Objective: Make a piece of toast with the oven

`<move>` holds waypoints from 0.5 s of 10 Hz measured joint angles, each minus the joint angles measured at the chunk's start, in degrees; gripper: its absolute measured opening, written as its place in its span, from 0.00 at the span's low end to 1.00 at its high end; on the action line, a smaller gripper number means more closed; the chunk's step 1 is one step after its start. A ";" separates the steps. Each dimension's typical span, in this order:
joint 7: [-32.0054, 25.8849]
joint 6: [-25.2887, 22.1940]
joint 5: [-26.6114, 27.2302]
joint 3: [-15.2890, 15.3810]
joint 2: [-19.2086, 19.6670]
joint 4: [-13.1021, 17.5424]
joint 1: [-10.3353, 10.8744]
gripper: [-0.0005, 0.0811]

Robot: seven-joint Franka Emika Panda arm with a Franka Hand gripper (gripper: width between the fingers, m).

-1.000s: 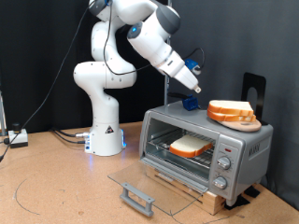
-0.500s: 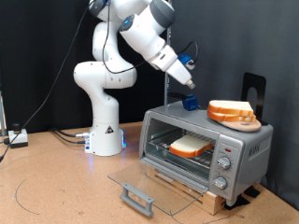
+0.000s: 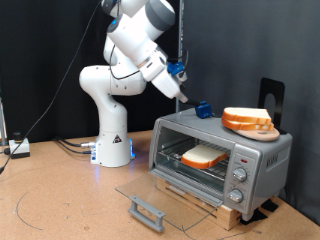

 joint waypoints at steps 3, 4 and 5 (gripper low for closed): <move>-2.60 -0.90 -5.15 -4.28 3.18 1.71 -3.74 0.99; -3.59 -1.38 -6.78 -5.73 4.43 2.47 -4.77 0.99; -4.63 -1.91 -8.25 -7.16 5.85 3.38 -5.66 0.99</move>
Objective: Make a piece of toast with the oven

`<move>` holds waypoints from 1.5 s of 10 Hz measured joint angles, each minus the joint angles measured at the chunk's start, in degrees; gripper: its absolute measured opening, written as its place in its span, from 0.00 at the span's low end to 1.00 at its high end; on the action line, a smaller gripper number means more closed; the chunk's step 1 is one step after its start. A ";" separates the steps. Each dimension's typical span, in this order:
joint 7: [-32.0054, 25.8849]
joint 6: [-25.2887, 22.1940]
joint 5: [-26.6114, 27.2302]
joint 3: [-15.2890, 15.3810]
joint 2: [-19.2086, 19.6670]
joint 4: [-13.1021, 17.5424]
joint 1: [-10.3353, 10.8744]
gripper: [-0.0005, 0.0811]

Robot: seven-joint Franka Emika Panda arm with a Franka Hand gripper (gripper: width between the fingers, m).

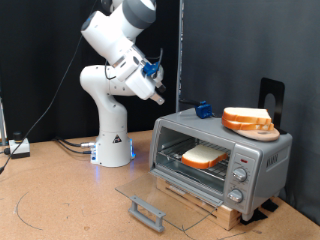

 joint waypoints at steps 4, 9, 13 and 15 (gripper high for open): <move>-6.16 -0.83 -2.84 -4.47 7.45 4.52 -2.55 0.99; 21.06 4.84 -6.40 1.08 12.86 5.94 -5.92 0.99; 37.29 4.12 -11.88 2.48 20.90 10.83 -9.16 0.99; 41.97 -3.92 -19.88 2.50 21.97 12.60 -9.51 0.99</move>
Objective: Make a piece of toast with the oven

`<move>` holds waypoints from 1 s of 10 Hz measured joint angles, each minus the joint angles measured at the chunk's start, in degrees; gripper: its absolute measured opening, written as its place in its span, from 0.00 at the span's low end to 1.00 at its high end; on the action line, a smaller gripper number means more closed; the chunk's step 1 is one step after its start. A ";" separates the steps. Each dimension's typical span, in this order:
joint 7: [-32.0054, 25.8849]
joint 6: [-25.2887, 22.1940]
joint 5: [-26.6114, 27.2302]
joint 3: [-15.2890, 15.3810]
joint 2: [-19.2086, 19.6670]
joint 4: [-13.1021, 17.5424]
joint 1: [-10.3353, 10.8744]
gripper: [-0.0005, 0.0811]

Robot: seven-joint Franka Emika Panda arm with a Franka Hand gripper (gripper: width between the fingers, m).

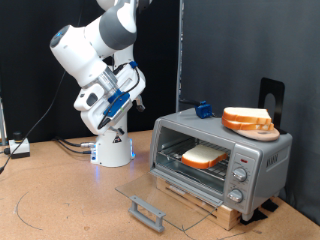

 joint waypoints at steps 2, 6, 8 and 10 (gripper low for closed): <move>5.54 -6.15 -5.05 -0.15 5.53 4.40 -0.40 0.99; 5.84 -7.78 -5.36 -0.99 14.65 10.00 -1.32 0.99; 2.68 -9.82 -2.32 -1.72 14.93 9.81 -1.48 0.99; 2.28 -8.92 -1.88 -2.58 17.76 9.56 -1.87 0.99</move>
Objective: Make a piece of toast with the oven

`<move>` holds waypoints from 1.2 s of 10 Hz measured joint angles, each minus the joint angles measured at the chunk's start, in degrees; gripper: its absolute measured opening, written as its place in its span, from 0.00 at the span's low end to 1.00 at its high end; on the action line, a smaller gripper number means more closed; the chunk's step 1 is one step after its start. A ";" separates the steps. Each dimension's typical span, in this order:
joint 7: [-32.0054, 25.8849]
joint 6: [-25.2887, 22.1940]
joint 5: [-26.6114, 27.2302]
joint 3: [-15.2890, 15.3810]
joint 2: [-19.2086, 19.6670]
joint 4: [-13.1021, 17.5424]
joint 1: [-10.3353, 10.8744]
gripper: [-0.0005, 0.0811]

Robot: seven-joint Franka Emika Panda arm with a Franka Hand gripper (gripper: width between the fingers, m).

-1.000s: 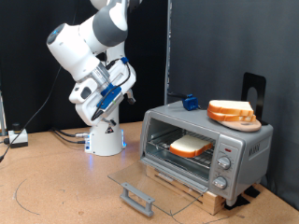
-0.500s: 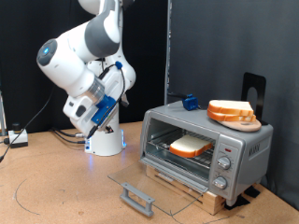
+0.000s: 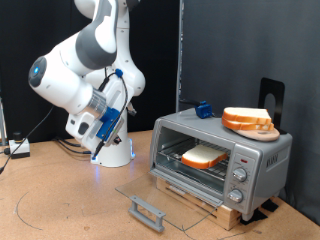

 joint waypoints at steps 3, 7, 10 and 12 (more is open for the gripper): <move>-0.03 10.28 0.00 -0.47 5.60 -0.32 -0.17 0.99; -1.96 13.09 0.41 -1.08 9.30 0.64 -0.29 0.99; -3.62 13.11 -1.03 -1.81 12.18 0.69 -0.65 0.99; -3.11 17.16 -2.64 -2.33 16.26 1.77 -0.64 0.99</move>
